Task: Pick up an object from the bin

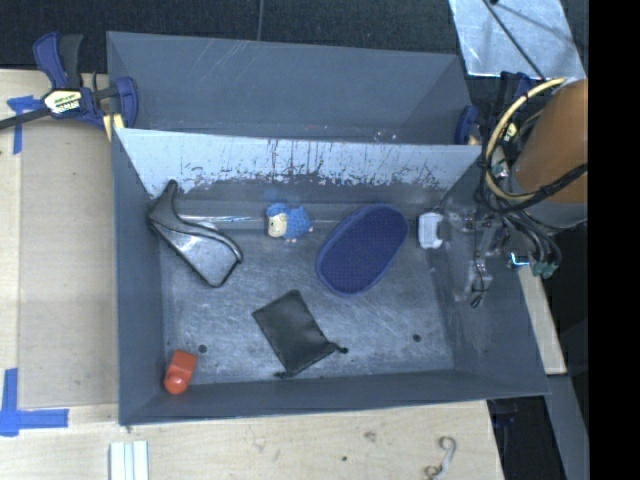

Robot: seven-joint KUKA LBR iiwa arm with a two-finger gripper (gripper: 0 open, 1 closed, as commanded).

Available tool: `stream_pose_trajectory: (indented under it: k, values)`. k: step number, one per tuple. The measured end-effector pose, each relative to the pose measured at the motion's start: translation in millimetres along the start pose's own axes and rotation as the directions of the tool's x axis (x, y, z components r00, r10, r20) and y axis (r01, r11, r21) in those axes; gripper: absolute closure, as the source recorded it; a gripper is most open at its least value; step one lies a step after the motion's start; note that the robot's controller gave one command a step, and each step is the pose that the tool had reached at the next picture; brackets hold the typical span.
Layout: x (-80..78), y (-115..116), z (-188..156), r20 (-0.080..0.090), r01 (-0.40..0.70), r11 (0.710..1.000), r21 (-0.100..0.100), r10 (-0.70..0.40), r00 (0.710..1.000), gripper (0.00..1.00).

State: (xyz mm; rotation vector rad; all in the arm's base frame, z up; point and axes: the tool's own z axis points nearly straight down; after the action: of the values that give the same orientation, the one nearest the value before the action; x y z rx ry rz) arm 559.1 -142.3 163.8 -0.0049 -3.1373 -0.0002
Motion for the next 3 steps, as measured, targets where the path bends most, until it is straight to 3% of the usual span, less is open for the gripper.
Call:
stream_pose_trajectory:
  k: [1, 2, 3]
  values:
    - [-39.3, 99.7, 50.1, 0.007, 0.364, 0.931, 0.001, -0.364, 0.931, 0.00]
    - [-59.2, 96.8, 92.6, 0.012, 0.471, 0.882, 0.005, -0.471, 0.882, 0.00]
    - [-59.8, 96.0, 88.7, 0.010, 0.471, 0.882, 0.006, -0.471, 0.882, 1.00]
